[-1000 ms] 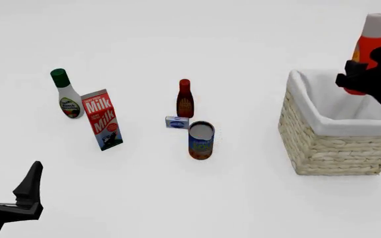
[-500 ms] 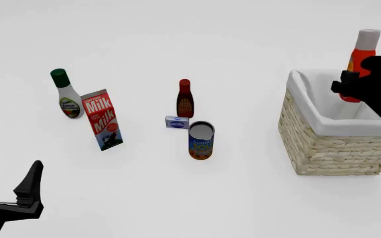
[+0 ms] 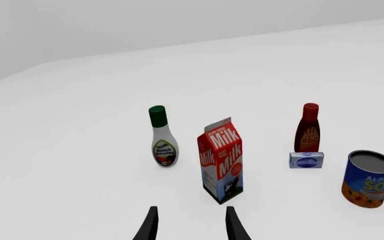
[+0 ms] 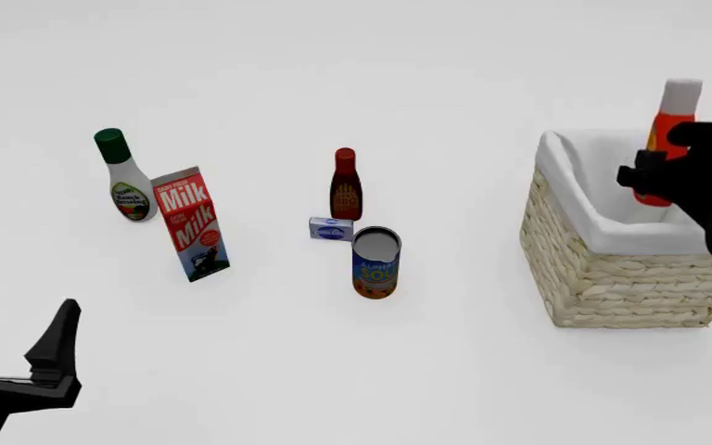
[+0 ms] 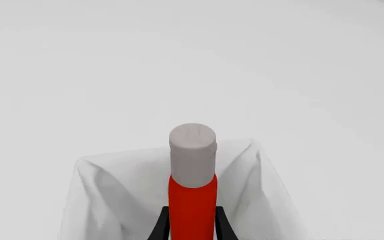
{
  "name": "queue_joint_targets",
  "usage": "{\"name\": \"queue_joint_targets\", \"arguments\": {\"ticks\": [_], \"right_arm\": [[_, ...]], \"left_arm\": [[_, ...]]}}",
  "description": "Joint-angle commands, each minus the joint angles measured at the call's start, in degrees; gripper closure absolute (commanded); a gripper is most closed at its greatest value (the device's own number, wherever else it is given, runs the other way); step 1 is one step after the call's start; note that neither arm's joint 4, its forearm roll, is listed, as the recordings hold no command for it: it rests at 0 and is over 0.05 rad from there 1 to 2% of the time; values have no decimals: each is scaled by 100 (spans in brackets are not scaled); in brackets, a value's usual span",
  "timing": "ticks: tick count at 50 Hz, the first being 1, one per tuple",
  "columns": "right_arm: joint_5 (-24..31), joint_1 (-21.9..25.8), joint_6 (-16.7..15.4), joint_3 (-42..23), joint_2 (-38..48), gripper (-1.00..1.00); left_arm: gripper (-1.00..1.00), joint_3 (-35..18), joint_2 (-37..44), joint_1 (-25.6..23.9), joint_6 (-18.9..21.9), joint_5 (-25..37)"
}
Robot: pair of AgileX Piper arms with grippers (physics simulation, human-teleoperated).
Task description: Pick the ketchup and place it in the basket.
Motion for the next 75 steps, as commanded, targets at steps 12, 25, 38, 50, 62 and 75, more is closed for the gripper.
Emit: {"name": "queue_joint_targets", "arguments": {"ticks": [12,25,38,50,62,75], "right_arm": [[-82,-164,53,-148,393,100],[-143,-230,32,-165,584,100],[-129,-236,35,-242,673,100],[-76,-131,4,-200,503,-100],[147,80,-24,-190,-29,-100],[485,471,-10,-128,-881,-100]], "left_arm": [[-100,0,-22,11,-49,12],[-100,0,-63,24,-74,43],[-100,0,-90,25,-86,64],[-100,-1,-59,10,-95,33],[-100,-1,-82,0,-102,49],[-100,-1,-146,2,-119,103]]}}
